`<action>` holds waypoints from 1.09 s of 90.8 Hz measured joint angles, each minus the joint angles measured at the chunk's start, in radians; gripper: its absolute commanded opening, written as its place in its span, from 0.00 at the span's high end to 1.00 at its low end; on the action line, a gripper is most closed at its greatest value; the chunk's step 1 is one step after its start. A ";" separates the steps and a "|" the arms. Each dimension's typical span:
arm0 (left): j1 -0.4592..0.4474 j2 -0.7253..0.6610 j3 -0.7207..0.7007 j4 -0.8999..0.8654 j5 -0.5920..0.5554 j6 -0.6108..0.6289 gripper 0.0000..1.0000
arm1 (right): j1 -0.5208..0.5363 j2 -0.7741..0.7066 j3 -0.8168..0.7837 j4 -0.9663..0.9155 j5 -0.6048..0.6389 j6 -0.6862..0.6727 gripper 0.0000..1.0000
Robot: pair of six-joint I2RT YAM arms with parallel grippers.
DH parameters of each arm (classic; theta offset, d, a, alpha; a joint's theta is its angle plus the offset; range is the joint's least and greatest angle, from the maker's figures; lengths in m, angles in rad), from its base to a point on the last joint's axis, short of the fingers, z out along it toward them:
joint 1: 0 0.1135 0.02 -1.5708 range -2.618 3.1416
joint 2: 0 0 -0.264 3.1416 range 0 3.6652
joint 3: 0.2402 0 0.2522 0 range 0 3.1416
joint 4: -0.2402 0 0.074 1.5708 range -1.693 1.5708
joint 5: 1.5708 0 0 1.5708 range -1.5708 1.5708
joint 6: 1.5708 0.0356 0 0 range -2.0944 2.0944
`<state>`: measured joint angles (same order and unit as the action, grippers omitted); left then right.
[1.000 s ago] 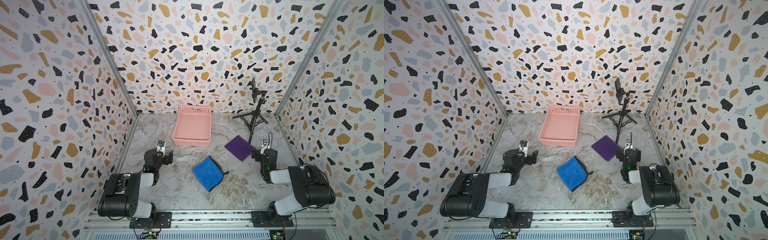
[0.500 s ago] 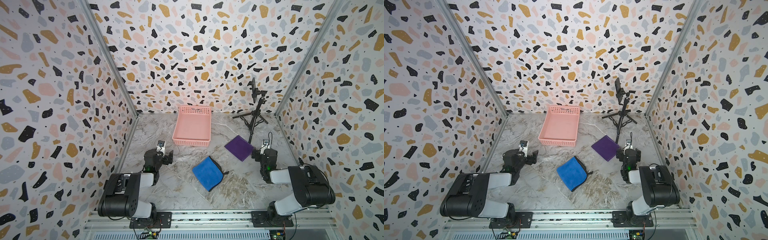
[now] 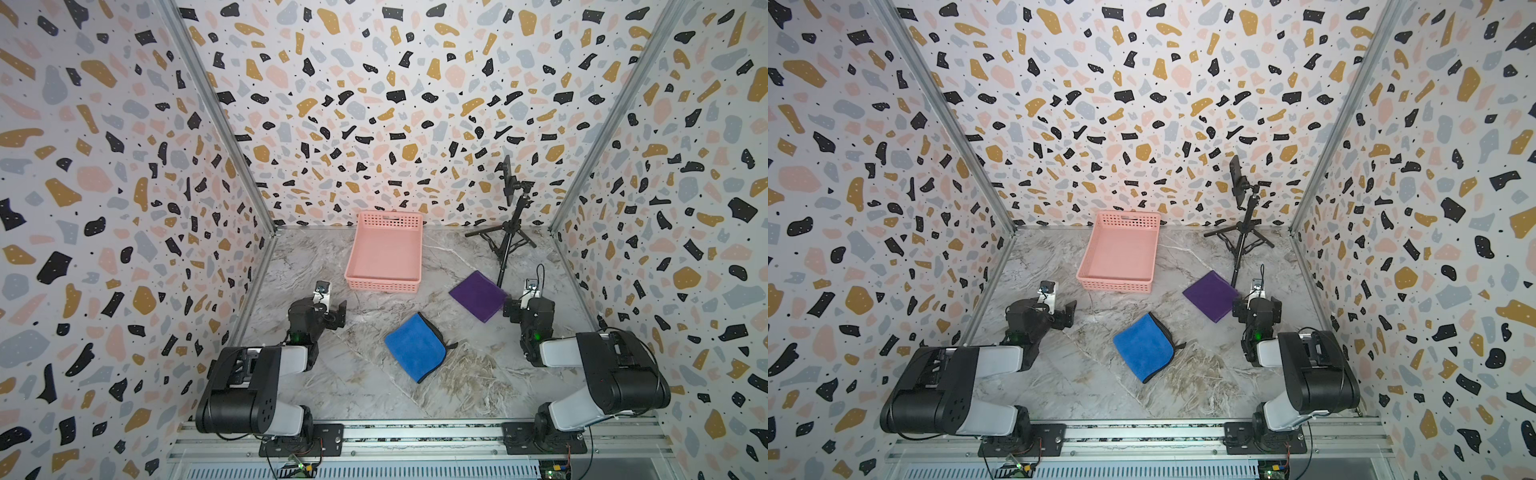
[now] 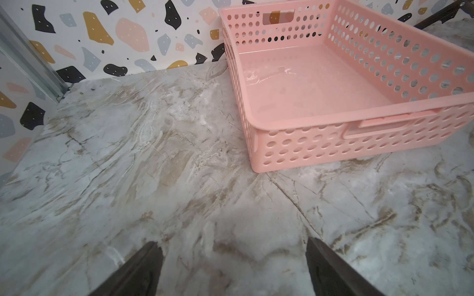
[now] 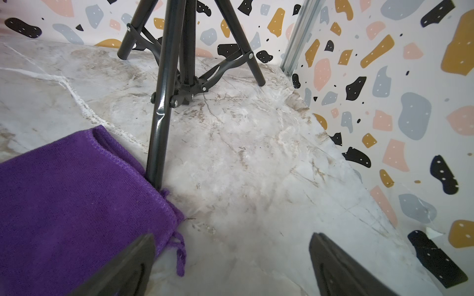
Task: Fold the square dishcloth
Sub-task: Reset both arms
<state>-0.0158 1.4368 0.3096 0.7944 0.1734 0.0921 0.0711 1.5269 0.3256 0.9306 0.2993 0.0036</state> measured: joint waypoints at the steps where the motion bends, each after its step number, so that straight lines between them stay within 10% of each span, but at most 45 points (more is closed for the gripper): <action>1: 0.000 0.000 0.000 0.000 0.000 0.000 0.08 | 0.000 0.000 0.000 0.000 0.000 0.000 0.00; 29: 0.000 -0.023 -0.074 0.112 0.024 0.005 0.08 | 0.000 0.000 -0.139 0.160 -0.132 -0.040 0.00; 99: -0.002 -0.007 0.030 -0.013 -0.200 -0.063 0.07 | 0.001 -0.001 -0.016 0.007 -0.024 -0.007 0.00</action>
<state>-0.0177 1.4300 0.3393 0.7818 -0.0261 0.0288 0.0719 1.5257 0.3092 0.9375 0.2752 -0.0032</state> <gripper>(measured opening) 0.931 0.997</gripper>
